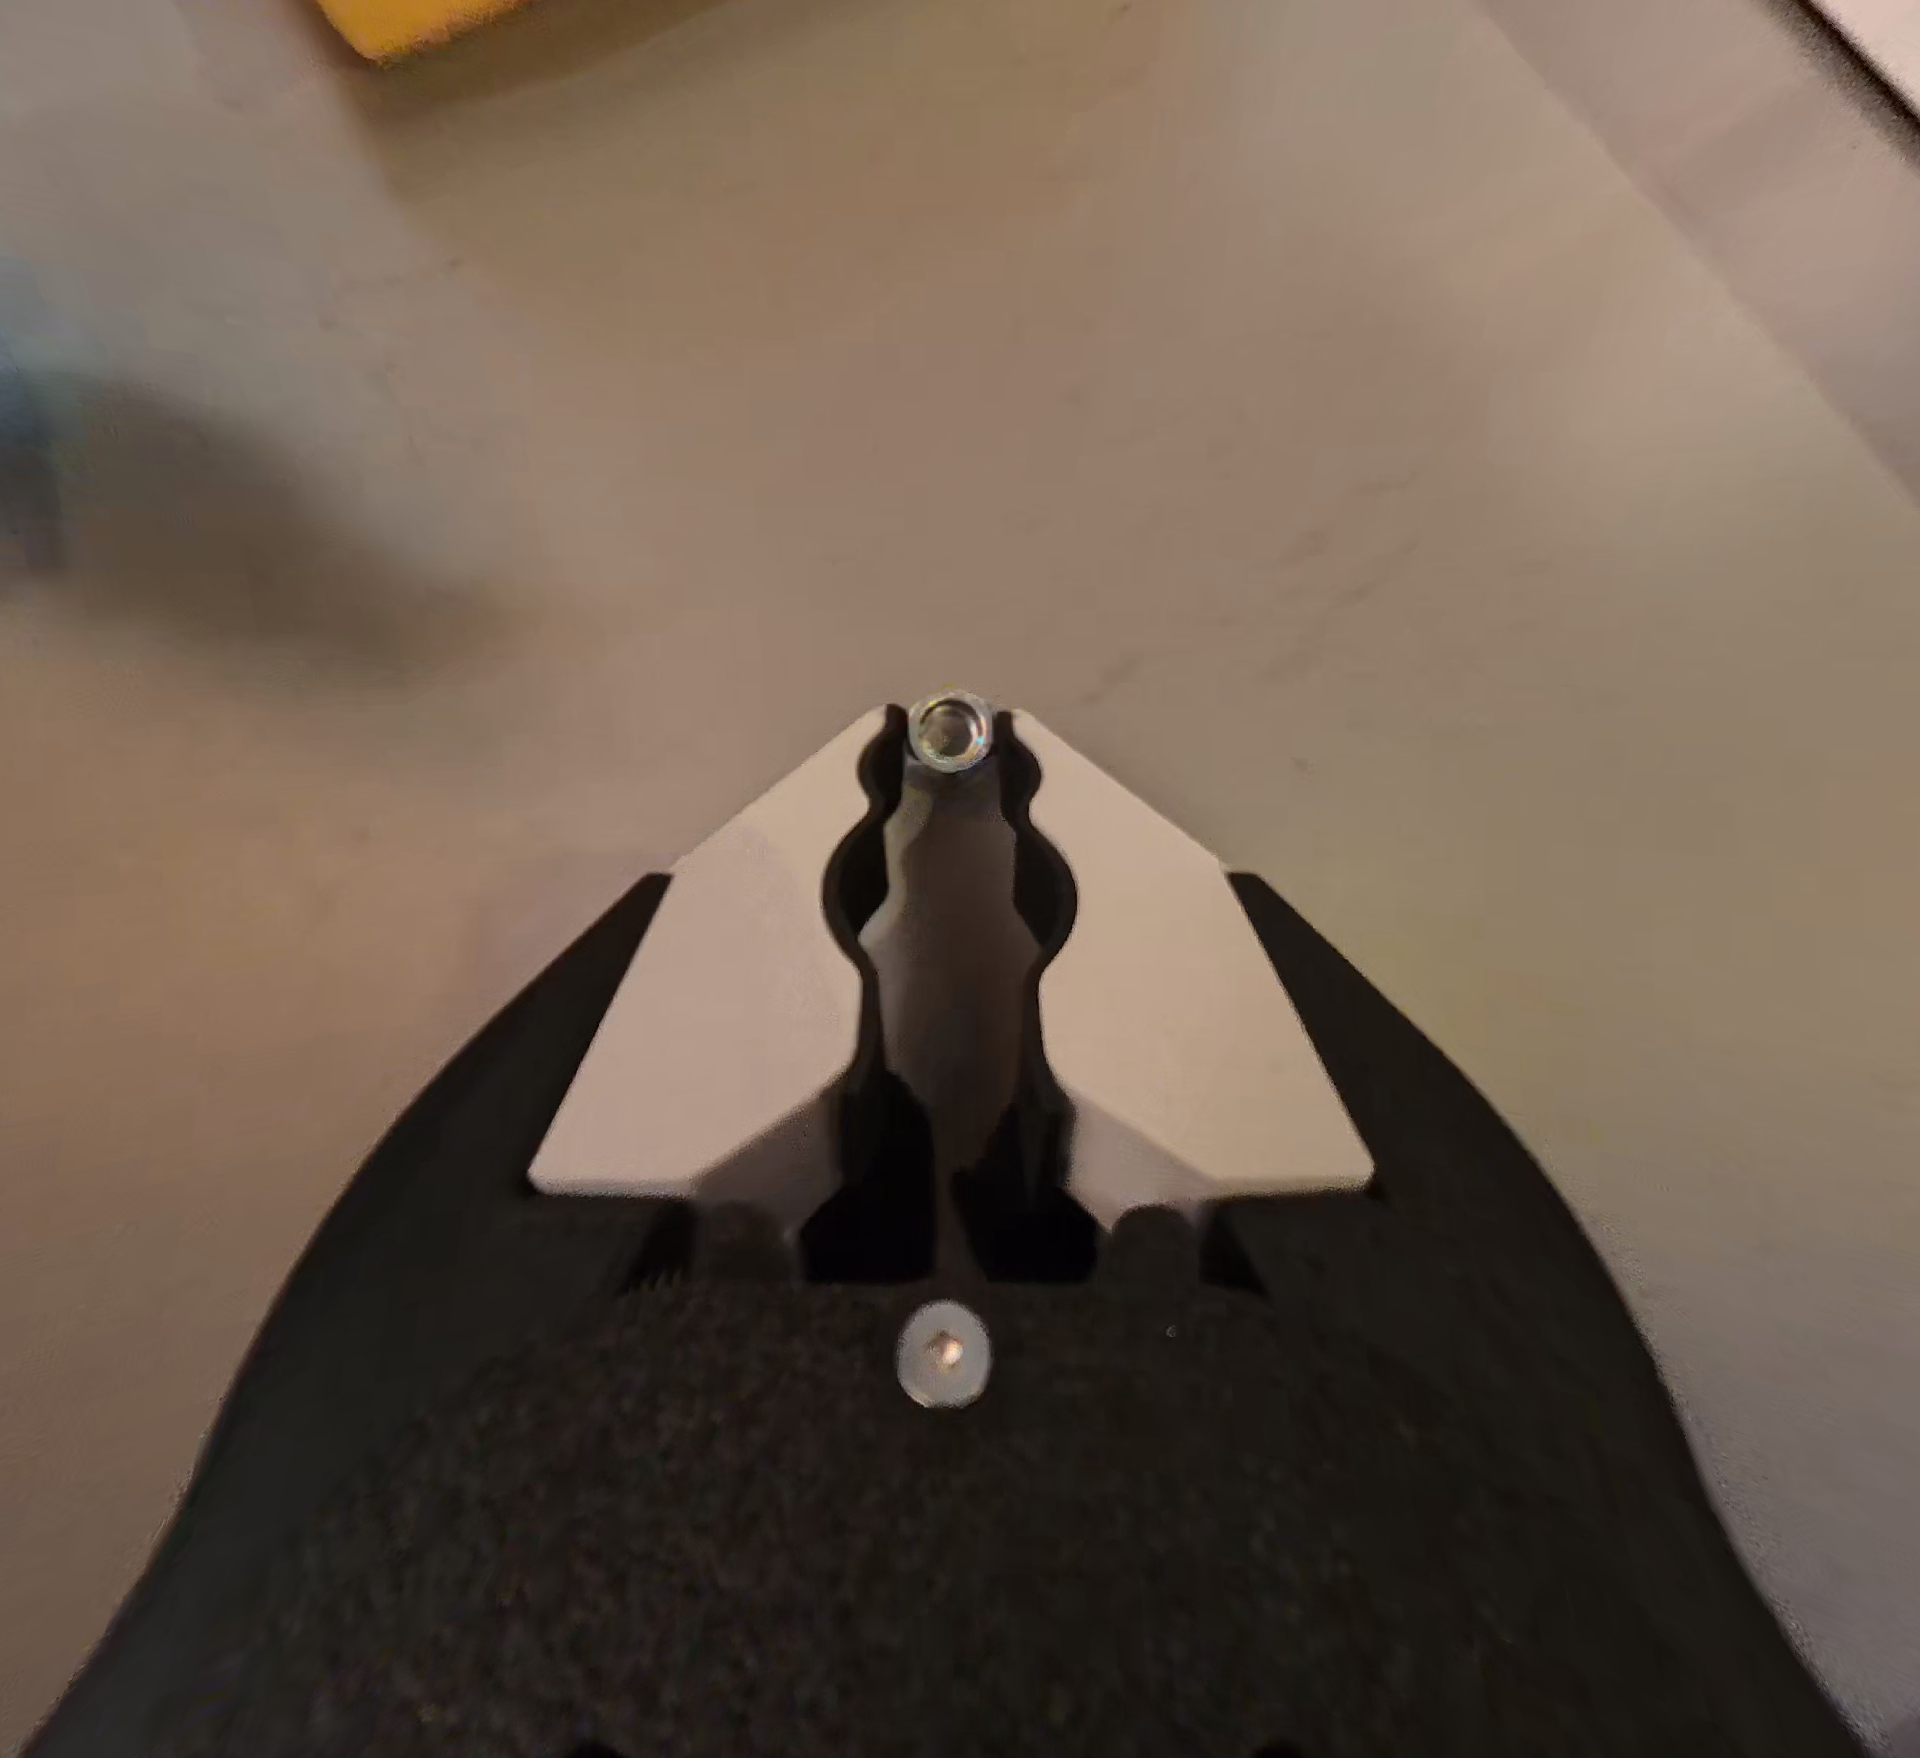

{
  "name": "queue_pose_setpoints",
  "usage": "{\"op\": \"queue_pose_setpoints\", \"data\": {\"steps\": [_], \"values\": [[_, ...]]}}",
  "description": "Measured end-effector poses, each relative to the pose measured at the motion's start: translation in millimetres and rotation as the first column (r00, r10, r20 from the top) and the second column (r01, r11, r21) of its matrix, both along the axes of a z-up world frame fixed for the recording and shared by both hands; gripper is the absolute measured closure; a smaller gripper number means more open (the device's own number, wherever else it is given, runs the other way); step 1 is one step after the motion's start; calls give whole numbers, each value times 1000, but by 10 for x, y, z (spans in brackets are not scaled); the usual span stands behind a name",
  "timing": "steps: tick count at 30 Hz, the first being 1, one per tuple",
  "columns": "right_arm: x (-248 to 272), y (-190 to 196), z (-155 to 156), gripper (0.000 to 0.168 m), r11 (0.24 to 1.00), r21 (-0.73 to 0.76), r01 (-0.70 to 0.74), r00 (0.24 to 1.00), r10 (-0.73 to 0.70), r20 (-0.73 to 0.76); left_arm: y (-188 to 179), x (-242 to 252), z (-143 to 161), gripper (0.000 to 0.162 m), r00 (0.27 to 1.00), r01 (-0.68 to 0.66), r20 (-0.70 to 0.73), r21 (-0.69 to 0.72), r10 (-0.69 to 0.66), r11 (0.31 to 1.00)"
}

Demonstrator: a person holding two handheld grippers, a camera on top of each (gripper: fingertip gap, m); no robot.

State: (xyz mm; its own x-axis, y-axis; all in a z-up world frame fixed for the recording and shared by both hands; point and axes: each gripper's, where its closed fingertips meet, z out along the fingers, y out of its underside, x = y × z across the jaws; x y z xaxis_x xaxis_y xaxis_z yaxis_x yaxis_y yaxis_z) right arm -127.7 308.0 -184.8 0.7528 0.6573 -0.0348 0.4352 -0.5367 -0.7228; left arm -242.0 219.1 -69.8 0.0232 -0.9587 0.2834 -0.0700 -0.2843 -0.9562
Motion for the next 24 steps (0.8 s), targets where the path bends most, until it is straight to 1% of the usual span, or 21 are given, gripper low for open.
{"op": "queue_pose_setpoints", "data": {"steps": [1,2,3,4,5,6,7,8,11,14,15,24], "values": [[-84,-48,123,151,999,-8,-32,995,31,-90,-6,3,-6,144,1000,6,-4,1,-6,1000],[-196,-110,313,151,997,10,-75,976,76,-204,-14,4,-11,144,1000,12,-7,2,-12,1000],[-319,-198,562,151,990,56,-127,935,139,-327,-21,5,-12,144,1000,18,-9,3,-18,1000],[-437,-324,845,151,976,112,-186,867,217,-448,-27,6,-14,144,1000,22,-10,3,-22,1000],[-537,-476,1105,151,956,157,-247,790,292,-539,-32,9,-15,144,1000,26,-12,4,-26,1000],[-613,-611,1297,152,938,179,-296,732,343,-589,-43,13,-19,144,999,34,-15,5,-34,999],[-684,-726,1420,152,922,186,-341,701,381,-603,-55,19,-25,144,999,42,-19,6,-42,999],[-761,-829,1492,152,903,193,-385,690,420,-590,-70,27,-29,144,999,49,-22,9,-49,999],[-966,-973,1593,151,870,231,-436,714,491,-500,-131,55,-26,144,997,78,-23,19,-78,997],[-1064,-971,1503,151,867,217,-450,773,499,-392,-191,60,-1,144,995,102,-13,31,-101,994],[-1079,-970,1478,151,864,217,-454,782,503,-367,-203,58,0,144,994,106,-15,37,-105,994],[-1105,-1018,1463,151,855,189,-483,775,518,-362,-234,47,3,144,992,122,-24,63,-120,991]]}}
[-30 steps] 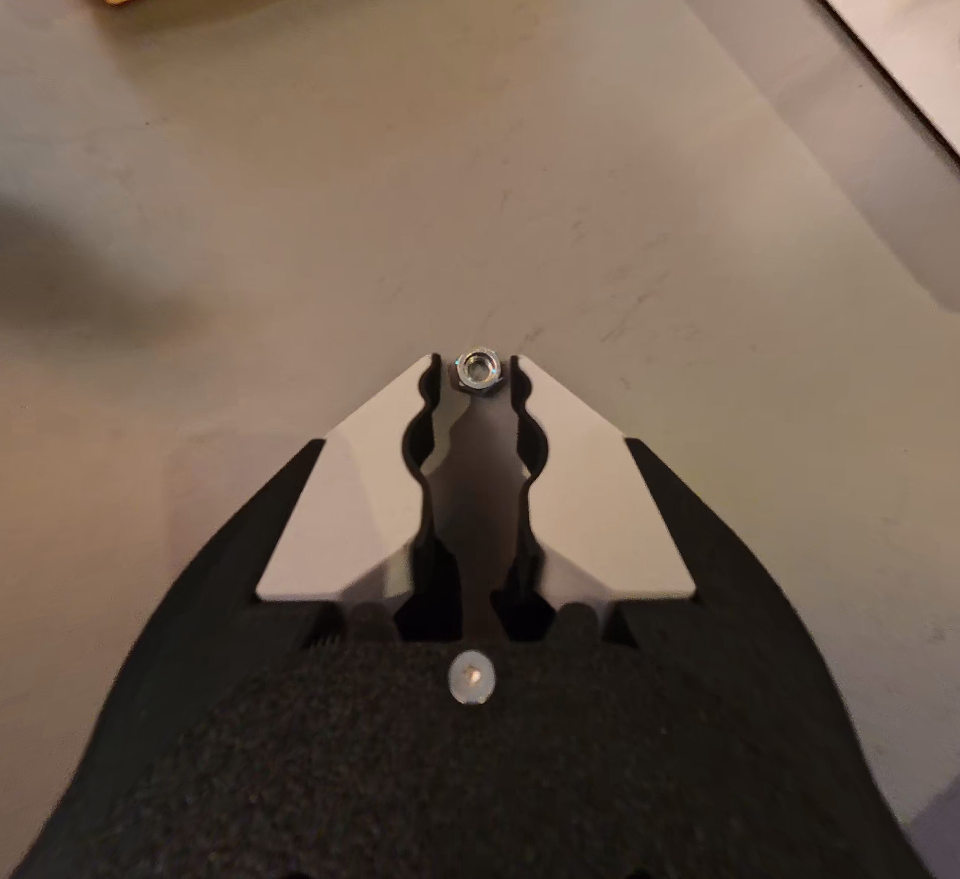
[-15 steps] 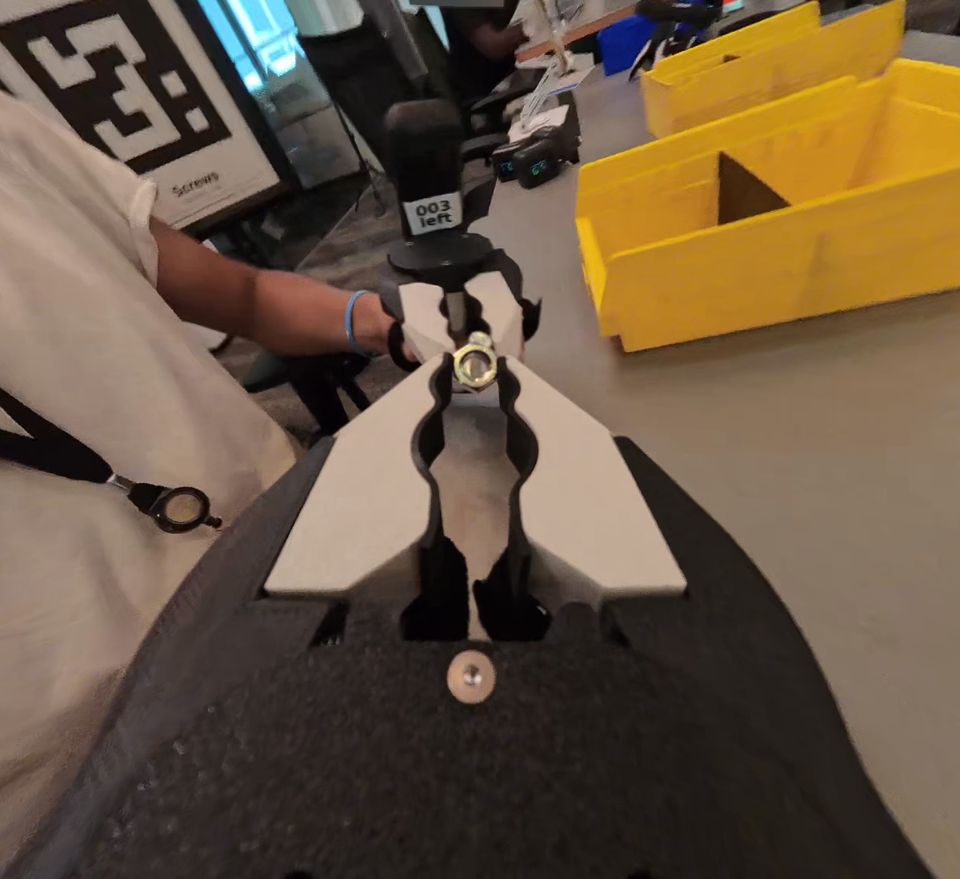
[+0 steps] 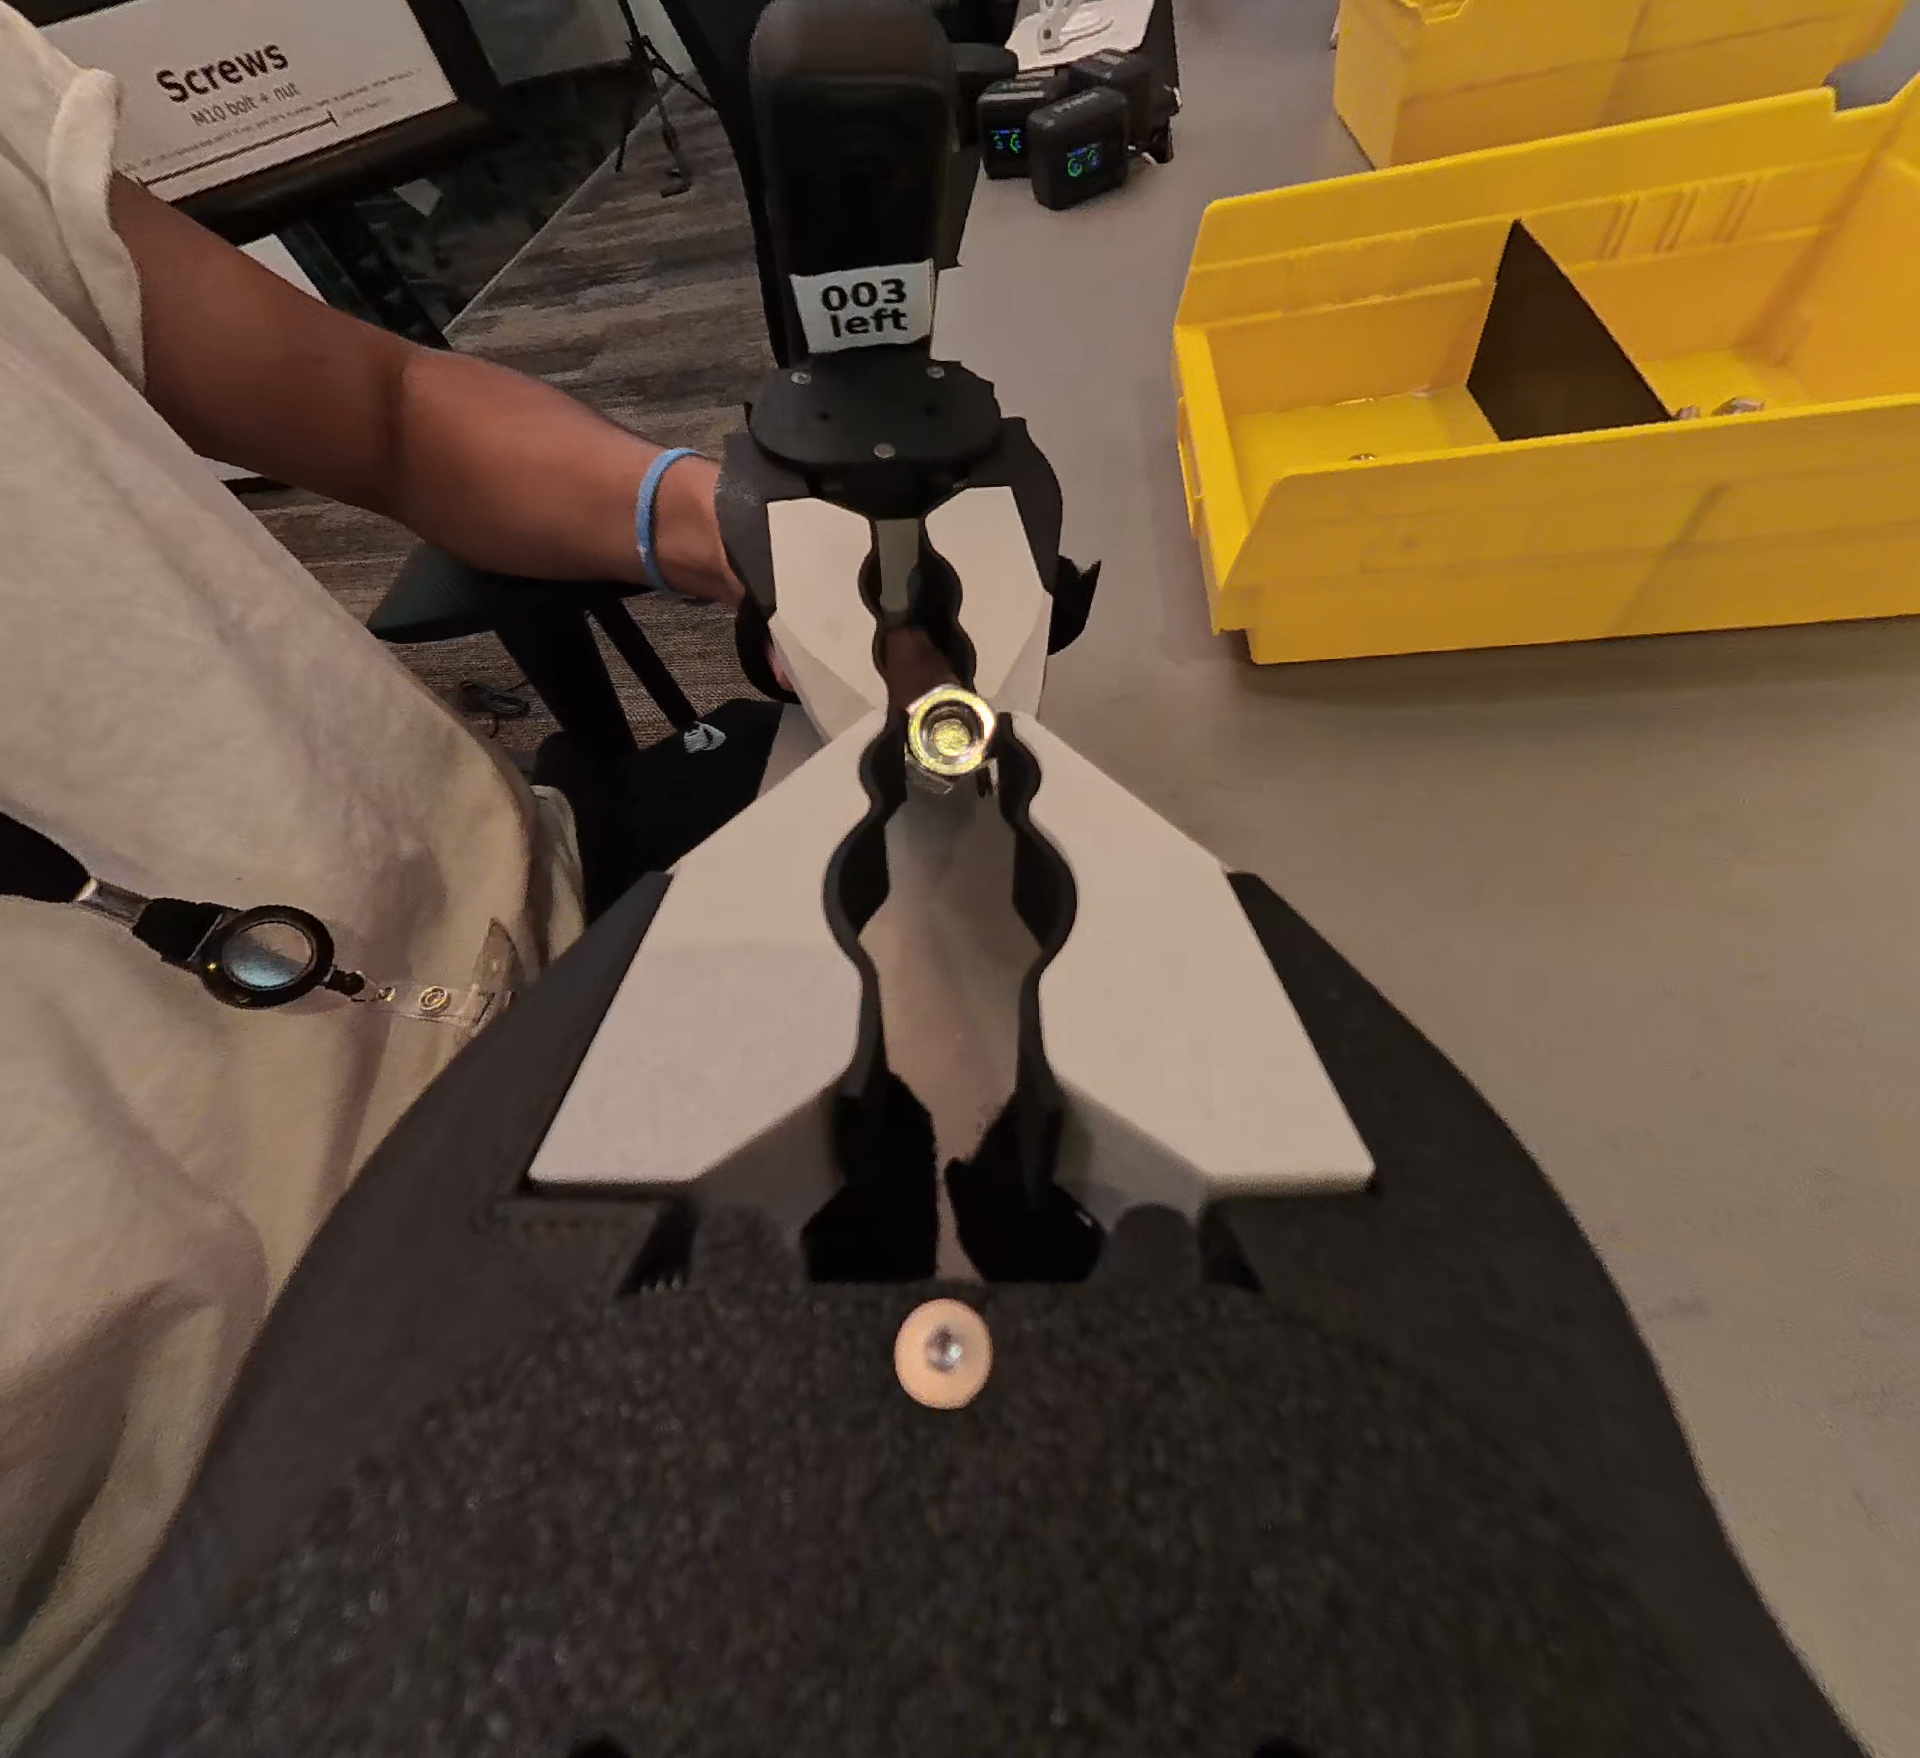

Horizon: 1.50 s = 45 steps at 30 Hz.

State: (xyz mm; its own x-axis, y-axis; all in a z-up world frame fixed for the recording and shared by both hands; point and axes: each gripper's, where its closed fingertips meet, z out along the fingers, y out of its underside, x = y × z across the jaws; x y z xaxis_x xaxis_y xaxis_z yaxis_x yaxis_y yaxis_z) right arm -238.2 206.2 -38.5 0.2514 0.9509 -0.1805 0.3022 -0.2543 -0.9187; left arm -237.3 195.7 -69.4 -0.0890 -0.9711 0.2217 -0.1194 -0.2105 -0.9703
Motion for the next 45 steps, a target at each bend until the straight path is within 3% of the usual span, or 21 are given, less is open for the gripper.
{"op": "queue_pose_setpoints", "data": {"steps": [4,11,18,21,25,30,34,39,45], "values": [[-18,-111,93,151,993,93,-79,995,85,-60,-142,-24,110,144,989,135,75,-136,-126,981],[-142,-427,309,152,958,167,-233,947,263,-187,-458,-174,339,145,898,429,231,-265,-375,864],[-258,-649,426,151,860,319,-399,887,450,-103,-673,-300,462,145,794,604,324,-327,-514,727],[-299,-684,457,152,822,342,-456,868,495,-31,-710,-332,491,145,772,633,342,-336,-536,697],[-293,-504,447,152,893,244,-379,921,389,9,-550,-298,476,145,840,532,313,-313,-444,787],[-205,-195,347,152,983,94,-160,986,164,-36,-251,-191,361,144,949,277,217,-219,-230,935],[-129,7,237,152,997,-76,7,992,-17,-122,-44,-111,226,144,993,54,112,-87,-44,995],[-49,201,32,152,913,-360,194,951,-265,-159,193,-71,10,144,983,-171,-41,181,182,968],[24,258,-215,152,788,-554,267,920,-380,-97,330,-67,-207,144,921,-224,-165,518,354,826]]}}
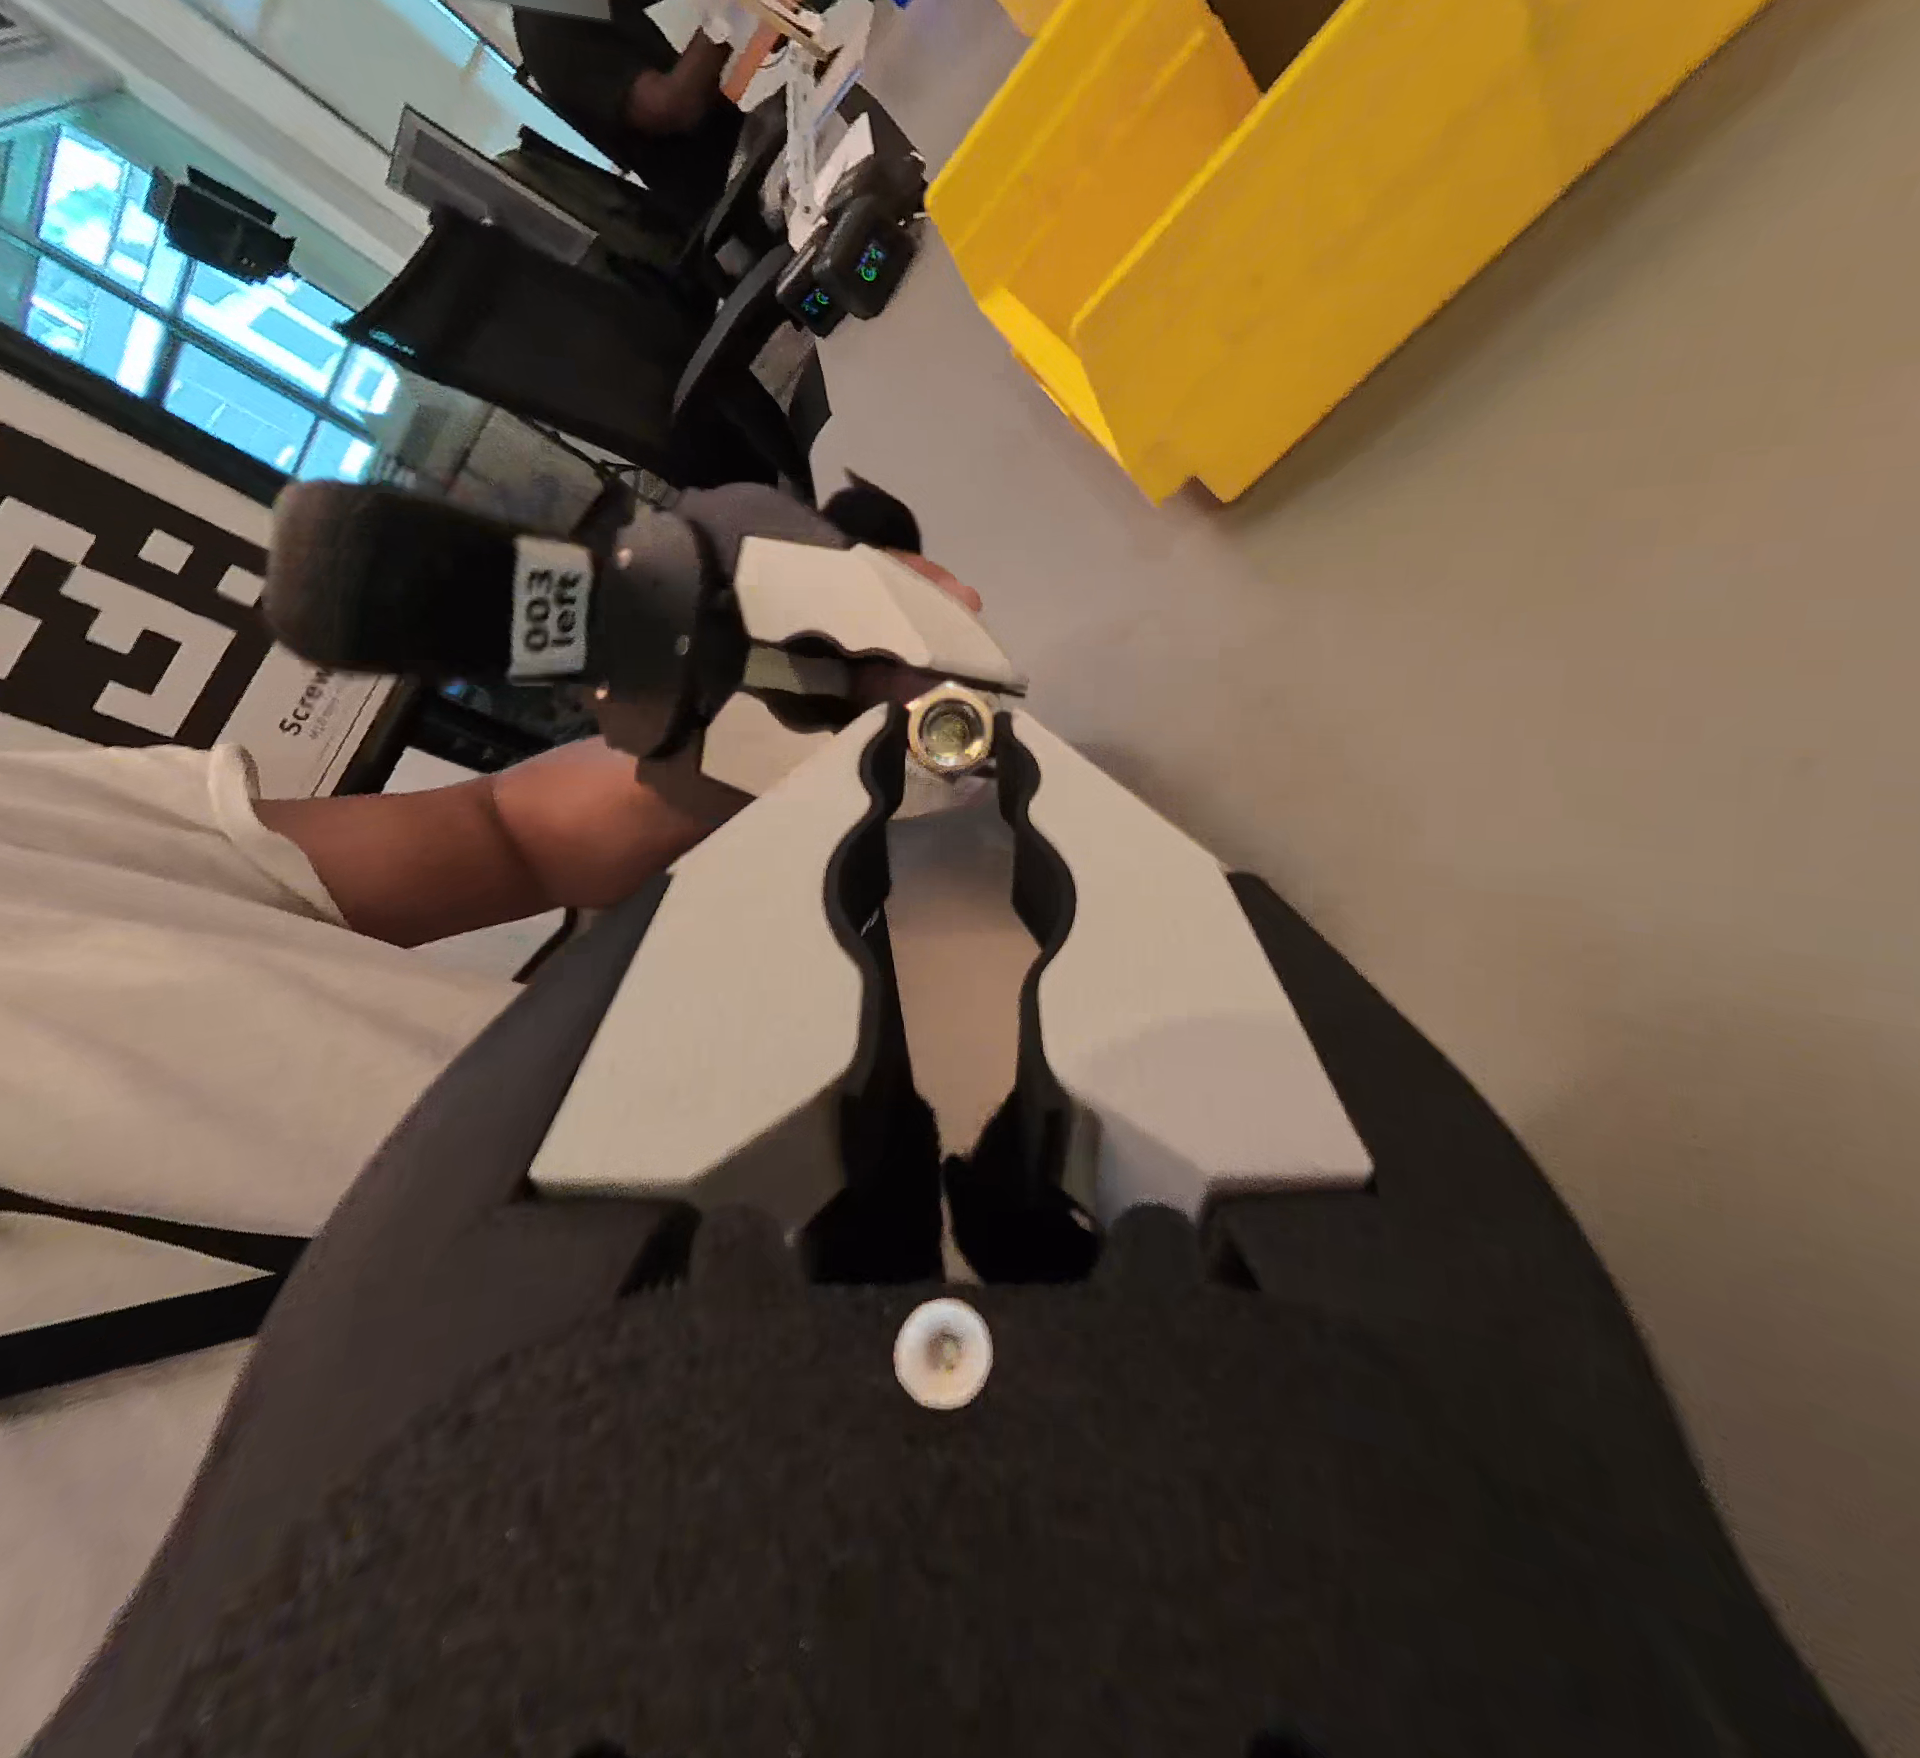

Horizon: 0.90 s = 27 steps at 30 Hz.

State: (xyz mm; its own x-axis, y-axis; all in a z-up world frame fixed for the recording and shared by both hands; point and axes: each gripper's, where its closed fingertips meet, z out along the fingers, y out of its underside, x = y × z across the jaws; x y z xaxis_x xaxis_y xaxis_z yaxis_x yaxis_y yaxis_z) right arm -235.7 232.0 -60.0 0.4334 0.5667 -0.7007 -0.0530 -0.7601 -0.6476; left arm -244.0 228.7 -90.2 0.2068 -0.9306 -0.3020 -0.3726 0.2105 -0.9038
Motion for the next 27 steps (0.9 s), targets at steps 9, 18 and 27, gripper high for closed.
{"op": "queue_pose_setpoints", "data": {"steps": [9,18,27], "values": [[15,76,-104,152,968,-234,90,946,-156,-284,125,-48,-46,144,975,-96,-156,362,161,927],[271,56,-461,152,883,430,-189,917,1,399,198,-79,-318,144,962,-86,-237,211,136,974],[647,-389,-1238,151,808,-43,-587,415,346,841,221,-87,-411,144,960,-95,-252,111,120,989]]}}
